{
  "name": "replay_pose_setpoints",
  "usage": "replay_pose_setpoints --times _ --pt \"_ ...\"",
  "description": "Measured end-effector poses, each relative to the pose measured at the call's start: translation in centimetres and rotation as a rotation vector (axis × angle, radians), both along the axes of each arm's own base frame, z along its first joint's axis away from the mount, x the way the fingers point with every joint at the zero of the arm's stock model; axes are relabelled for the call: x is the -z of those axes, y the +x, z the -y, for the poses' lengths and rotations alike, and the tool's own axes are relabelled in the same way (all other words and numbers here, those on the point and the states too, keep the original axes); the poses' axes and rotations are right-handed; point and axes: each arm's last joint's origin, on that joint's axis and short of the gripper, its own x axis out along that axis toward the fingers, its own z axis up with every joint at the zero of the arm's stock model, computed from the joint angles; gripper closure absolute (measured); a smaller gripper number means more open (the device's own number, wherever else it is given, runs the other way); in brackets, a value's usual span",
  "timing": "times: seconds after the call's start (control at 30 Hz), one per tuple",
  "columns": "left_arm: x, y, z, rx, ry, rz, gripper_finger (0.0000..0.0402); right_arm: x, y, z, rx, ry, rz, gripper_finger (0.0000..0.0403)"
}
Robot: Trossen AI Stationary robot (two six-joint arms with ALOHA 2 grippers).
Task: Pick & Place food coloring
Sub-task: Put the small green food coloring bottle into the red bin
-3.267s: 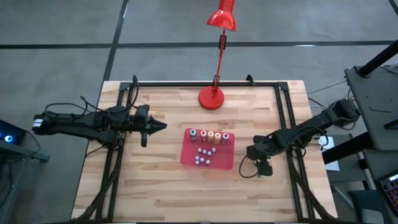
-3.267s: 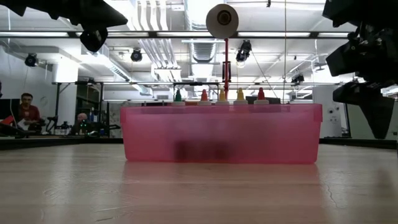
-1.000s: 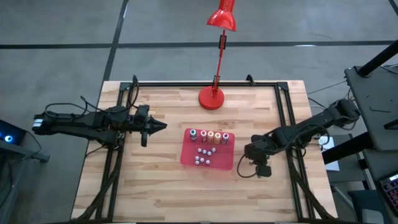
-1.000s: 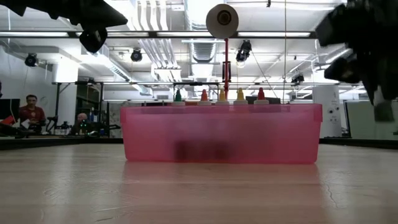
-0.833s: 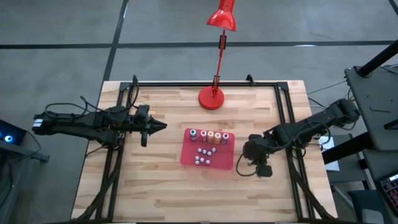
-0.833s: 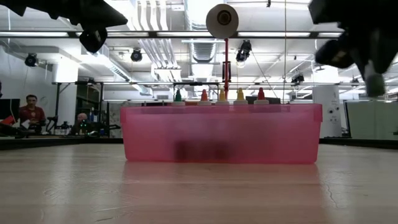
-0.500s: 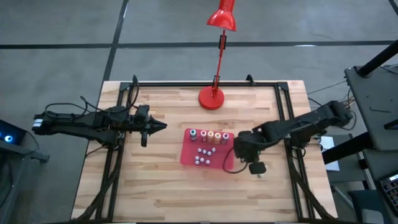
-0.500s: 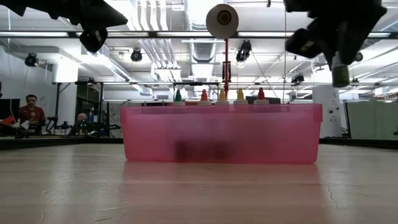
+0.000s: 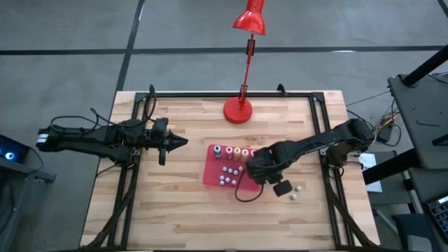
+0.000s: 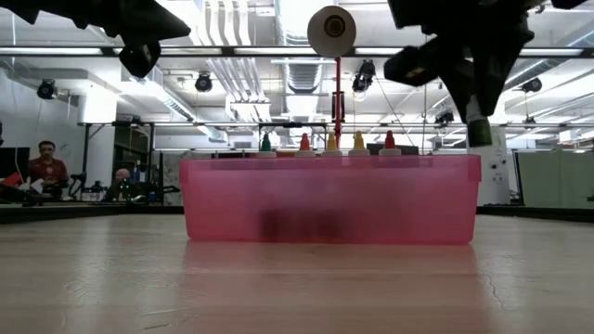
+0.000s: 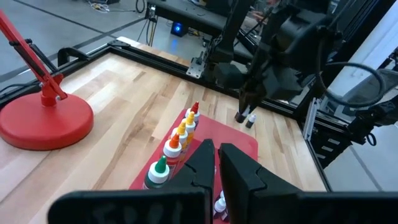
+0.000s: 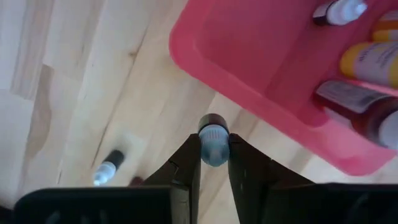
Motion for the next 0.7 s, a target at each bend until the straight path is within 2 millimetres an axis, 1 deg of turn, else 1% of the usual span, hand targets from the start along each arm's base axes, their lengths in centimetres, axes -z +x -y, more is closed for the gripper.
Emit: replay_pose_setpoints --times 0.2,0.3,0.7 --pt "0.0 0.0 0.0 0.0 0.001 0.0 0.0402 -1.6 0.6 0.2 -0.069 -0.014 0.07 0.0348" --pt "0.0 0.0 0.0 0.001 0.007 0.0 0.0402 -2.1 0.9 0.5 -0.125 -0.034 0.103 0.0348" --pt "0.0 0.0 0.0 0.002 0.012 0.001 0.0402 -1.8 1.6 1.3 -0.558 -0.07 0.188 0.0349"
